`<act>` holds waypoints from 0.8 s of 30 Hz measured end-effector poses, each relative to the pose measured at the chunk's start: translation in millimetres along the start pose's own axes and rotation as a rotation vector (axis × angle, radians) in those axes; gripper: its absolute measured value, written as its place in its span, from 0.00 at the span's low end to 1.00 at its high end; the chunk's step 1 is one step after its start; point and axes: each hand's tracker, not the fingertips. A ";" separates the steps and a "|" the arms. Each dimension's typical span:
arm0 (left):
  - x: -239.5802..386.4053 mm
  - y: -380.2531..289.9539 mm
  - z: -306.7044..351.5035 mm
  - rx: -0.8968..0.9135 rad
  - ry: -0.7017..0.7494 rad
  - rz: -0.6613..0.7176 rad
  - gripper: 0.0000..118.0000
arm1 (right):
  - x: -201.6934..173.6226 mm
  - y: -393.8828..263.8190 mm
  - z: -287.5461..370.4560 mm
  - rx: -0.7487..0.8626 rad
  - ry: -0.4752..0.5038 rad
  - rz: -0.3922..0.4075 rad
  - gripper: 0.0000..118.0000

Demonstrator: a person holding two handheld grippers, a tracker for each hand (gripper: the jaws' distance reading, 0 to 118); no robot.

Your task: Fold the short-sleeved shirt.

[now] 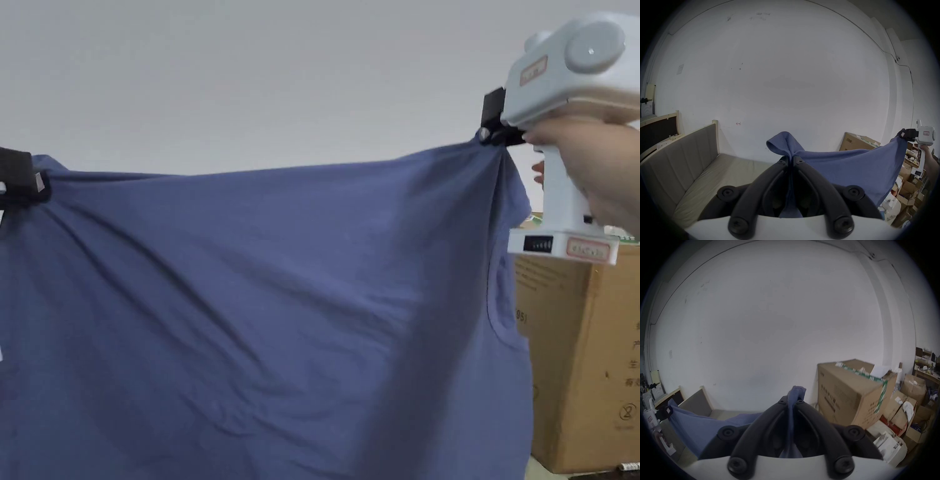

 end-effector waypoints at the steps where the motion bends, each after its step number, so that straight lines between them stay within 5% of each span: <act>1: 0.6 1.4 -10.9 0.005 0.001 0.002 0.03 | -3.4 5.3 -5.8 0.024 -0.014 0.001 0.02; 9: 26.2 -67.1 -70.3 0.003 0.032 0.021 0.03 | 4.3 -44.2 -57.4 0.102 -0.070 0.060 0.02; 17: 9.8 -284.7 -55.8 -0.468 0.045 0.014 0.03 | 66.8 -331.9 -43.6 -0.387 -0.051 -0.030 0.02; 22: 2.7 -408.3 23.6 -0.813 -0.072 -0.022 0.03 | 96.3 -488.5 48.2 -0.712 0.023 0.031 0.02; 24: 4.7 -427.4 61.8 -0.882 -0.137 -0.044 0.03 | 105.4 -518.4 99.3 -0.762 0.040 -0.014 0.02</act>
